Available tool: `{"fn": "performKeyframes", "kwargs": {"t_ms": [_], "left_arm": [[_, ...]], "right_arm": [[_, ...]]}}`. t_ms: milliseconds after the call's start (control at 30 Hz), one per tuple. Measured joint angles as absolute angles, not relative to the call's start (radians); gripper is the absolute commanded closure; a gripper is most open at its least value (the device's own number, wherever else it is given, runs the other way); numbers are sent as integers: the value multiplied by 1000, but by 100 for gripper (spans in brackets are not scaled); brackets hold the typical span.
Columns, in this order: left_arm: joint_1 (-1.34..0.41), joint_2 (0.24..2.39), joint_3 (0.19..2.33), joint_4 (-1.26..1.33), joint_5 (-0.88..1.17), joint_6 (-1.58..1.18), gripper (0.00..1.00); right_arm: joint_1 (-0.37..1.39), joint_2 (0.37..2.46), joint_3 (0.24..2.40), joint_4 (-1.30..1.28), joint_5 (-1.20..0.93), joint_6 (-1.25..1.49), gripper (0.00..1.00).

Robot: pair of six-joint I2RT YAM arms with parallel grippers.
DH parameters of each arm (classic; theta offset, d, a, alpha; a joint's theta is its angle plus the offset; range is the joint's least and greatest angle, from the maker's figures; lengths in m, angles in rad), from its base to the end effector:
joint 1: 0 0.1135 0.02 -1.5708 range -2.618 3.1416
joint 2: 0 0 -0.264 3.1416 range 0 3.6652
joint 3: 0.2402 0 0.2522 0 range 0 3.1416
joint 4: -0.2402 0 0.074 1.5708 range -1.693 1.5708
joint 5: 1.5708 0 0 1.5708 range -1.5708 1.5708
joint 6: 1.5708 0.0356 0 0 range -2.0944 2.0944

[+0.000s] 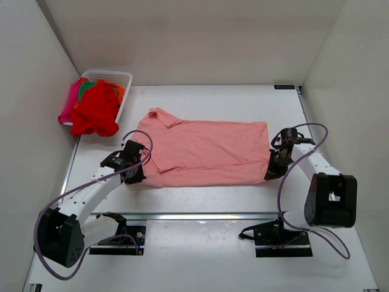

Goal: Fold and stack the t-shirts
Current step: Fold the flattened tshirt in 1/3 of the way

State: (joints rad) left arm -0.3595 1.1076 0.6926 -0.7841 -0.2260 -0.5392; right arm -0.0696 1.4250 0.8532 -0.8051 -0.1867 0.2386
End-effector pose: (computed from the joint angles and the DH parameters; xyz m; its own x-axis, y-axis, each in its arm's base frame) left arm 0.1805 -0.0593 0.2045 -0.8853 -0.2018 -0.4189 -0.2189 0.9757 -0.0073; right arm 0.2410 -0.0102 0.1857 -0.9434 0.2986 -0.1442 0.2631 0.9388 0.2225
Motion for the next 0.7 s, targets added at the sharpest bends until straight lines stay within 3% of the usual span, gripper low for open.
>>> {"fn": "performKeyframes", "kwargs": {"t_ms": [133,167,300,367,533,700], "left_arm": [[-398,1055,693,-863,-179,-550,100],[-397,1040,693,-879,-170,-551,90],[-375,965,693,-934,-125,-541,46],[-352,929,693,-949,-107,-538,37],[-268,932,742,-969,-91,-503,36],[-249,1142,917,-925,-99,-470,39]], "right_arm": [[-73,1320,825,-883,-176,235,100],[-79,1302,825,-895,-175,234,98],[-111,1262,826,-933,-171,225,68],[-121,1262,826,-948,-173,215,56],[-123,1261,829,-959,-174,208,51],[-142,1327,934,-948,-174,206,53]]}}
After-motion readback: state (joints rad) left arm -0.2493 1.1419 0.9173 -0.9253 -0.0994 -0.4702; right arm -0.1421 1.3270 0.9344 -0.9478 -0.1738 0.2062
